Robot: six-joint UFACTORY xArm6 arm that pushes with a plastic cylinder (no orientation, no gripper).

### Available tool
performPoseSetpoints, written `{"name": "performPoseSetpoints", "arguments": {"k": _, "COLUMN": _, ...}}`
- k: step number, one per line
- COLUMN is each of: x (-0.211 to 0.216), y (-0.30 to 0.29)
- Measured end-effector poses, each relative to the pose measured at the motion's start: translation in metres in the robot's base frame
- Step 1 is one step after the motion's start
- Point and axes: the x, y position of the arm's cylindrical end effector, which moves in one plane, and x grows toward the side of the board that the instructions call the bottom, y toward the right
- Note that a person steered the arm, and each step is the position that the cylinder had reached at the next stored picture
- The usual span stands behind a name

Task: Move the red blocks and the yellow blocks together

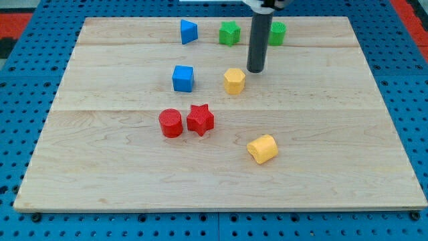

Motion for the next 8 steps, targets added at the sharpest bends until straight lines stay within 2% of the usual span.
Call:
{"name": "performPoseSetpoints", "arguments": {"k": 2, "x": 0.096, "y": -0.07}}
{"name": "performPoseSetpoints", "arguments": {"k": 3, "x": 0.102, "y": -0.064}}
{"name": "performPoseSetpoints", "arguments": {"k": 5, "x": 0.151, "y": 0.055}}
{"name": "performPoseSetpoints", "arguments": {"k": 6, "x": 0.194, "y": 0.072}}
{"name": "performPoseSetpoints", "arguments": {"k": 7, "x": 0.195, "y": -0.007}}
{"name": "performPoseSetpoints", "arguments": {"k": 8, "x": 0.193, "y": -0.02}}
